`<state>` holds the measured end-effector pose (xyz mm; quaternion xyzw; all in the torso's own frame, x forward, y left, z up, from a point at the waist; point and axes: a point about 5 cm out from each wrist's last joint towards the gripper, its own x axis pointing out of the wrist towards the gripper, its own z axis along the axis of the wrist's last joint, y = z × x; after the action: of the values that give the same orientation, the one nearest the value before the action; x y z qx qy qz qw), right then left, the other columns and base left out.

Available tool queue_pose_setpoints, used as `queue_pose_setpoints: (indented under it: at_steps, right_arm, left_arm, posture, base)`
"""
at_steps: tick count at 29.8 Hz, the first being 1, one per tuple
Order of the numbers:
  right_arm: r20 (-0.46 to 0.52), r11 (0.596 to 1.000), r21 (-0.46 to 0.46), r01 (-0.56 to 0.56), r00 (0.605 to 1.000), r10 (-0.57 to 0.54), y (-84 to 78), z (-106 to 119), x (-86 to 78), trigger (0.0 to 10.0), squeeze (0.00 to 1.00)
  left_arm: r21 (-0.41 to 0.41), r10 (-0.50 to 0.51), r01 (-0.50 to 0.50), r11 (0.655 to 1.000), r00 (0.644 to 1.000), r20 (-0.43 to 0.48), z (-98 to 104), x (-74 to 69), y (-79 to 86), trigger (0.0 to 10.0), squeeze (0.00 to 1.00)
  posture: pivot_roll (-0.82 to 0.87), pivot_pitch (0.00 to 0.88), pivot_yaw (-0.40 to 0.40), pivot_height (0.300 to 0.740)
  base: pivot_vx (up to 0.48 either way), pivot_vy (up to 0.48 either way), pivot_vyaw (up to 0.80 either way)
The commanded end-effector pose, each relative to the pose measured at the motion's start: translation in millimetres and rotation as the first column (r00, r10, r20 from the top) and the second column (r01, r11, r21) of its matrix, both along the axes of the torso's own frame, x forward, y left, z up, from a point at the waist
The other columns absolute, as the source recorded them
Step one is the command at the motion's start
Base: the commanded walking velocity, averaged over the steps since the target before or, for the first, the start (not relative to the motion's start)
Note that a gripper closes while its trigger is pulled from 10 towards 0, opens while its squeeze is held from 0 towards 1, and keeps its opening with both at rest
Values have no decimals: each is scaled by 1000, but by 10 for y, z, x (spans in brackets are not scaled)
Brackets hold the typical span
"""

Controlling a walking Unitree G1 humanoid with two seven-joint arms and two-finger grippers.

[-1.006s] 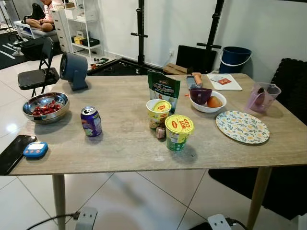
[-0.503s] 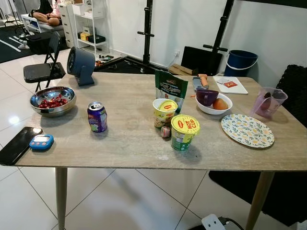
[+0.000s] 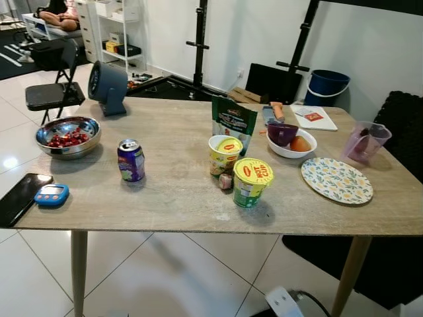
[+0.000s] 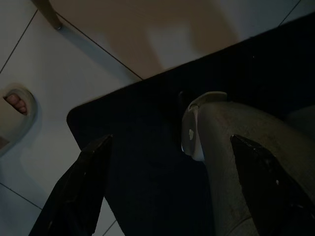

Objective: Restocking fridge

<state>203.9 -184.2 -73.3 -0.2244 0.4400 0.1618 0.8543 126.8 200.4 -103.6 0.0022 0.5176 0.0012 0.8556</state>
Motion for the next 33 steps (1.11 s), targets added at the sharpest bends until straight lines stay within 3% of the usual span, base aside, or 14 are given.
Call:
queue_pose_setpoints:
  at_steps: [1,8,10,11,12,15,18,22,24,25,28,31,32,33]
  right_arm:
    - [57,993,-20,-113,992,114,86,69,117,10000,0]
    - [126,931,-71,-357,923,364,317,217,340,10000,0]
    - [100,904,-85,-419,899,426,359,217,342,10000,0]
    - [63,860,-75,-505,858,510,420,206,314,10000,0]
    - [21,813,-37,-582,813,582,476,196,278,10000,0]
    - [-7,746,60,-663,747,665,551,219,249,10000,0]
    - [-22,647,277,-711,668,744,625,280,191,10000,0]
    - [-13,618,352,-703,656,754,650,313,187,10000,0]
    - [30,553,463,-692,636,771,715,408,227,10000,0]
    - [30,553,463,-692,636,771,715,408,227,10000,0]
    - [116,408,649,-643,613,782,821,589,290,10000,0]
    - [159,353,703,-618,620,769,862,661,325,10000,0]
    - [266,252,771,-585,656,706,957,829,437,10000,0]
    - [309,215,790,-574,677,668,996,902,493,10000,0]
  left_arm:
    - [-10,17,-17,1000,999,-33,-39,-111,-26,10000,0]
    - [-8,28,-28,1000,999,-36,-45,-139,-11,10000,0]
    - [-8,30,-30,1000,999,-36,-45,-140,-10,10000,0]
    - [-9,31,-32,999,999,-35,-45,-142,-9,10000,0]
    - [-9,33,-33,999,999,-35,-45,-144,-8,10000,0]
    - [-8,34,-35,999,999,-35,-47,-152,-6,10000,0]
    - [-7,33,-34,999,999,-37,-49,-168,2,10000,0]
    - [-6,31,-32,999,999,-40,-51,-175,5,10000,0]
    - [-4,26,-26,1000,999,-43,-52,-181,11,10000,0]
    - [-4,26,-26,1000,999,-43,-52,-181,11,10000,0]
    - [-4,19,-19,1000,999,-40,-47,-160,6,10000,0]
    - [-4,17,-17,1000,999,-38,-45,-152,6,10000,0]
    - [-4,12,-12,1000,999,-35,-41,-137,4,10000,0]
    - [-4,10,-10,1000,999,-35,-40,-132,3,10000,0]
  posture:
    - [111,0,-68,740]
    - [123,4,-75,740]
    - [126,6,-77,740]
    - [129,6,-79,740]
    - [132,10,-81,740]
    - [134,11,-80,740]
    - [130,13,-74,740]
    - [130,13,-74,740]
    - [121,15,-66,740]
    - [121,15,-66,740]
    - [117,16,-62,740]
    - [116,16,-61,740]
    - [113,17,-58,740]
    - [113,17,-58,740]
  base:
    - [0,0,0]
    - [0,0,0]
    - [0,0,0]
    - [0,0,0]
    - [0,0,0]
    - [0,0,0]
    - [0,0,0]
    - [0,0,0]
    - [0,0,0]
    - [0,0,0]
    - [0,0,0]
    - [0,0,0]
    - [0,0,0]
    - [0,0,0]
